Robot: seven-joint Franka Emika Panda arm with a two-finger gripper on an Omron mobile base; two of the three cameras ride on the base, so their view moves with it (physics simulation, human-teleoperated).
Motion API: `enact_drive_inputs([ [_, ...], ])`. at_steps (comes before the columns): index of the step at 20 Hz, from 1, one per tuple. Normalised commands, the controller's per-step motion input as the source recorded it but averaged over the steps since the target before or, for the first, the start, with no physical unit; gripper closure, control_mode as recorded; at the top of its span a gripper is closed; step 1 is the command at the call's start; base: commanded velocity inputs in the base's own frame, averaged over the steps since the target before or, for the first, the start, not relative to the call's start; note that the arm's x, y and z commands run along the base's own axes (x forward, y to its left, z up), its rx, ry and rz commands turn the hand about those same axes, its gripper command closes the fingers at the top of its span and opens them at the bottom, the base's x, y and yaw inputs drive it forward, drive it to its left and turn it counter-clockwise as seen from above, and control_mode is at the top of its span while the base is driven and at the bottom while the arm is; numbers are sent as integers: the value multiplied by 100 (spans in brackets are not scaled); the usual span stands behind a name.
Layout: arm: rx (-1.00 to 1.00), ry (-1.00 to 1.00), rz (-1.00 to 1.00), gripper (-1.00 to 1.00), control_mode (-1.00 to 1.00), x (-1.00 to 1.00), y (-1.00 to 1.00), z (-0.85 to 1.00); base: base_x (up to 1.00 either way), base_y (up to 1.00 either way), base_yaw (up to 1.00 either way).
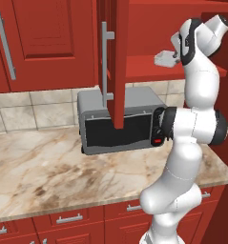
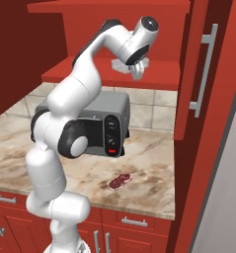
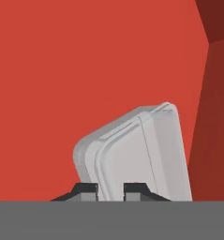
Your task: Retrieve the tupperware from the cabinet, then place the raw meat into the tupperware to avoid contamination.
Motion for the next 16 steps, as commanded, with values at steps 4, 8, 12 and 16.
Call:
enact_drive_inputs([
  [4, 0, 3, 0, 100, -100, 2, 0, -20, 0, 0, 0],
  [8, 0, 1, 0, 100, -100, 1, 0, -15, 0, 0, 0],
  [12, 1, -2, 0, 100, -100, 0, 0, -6, 0, 0, 0],
  [16, 3, -9, 0, 100, -100, 0, 1, -2, 0, 0, 0],
])
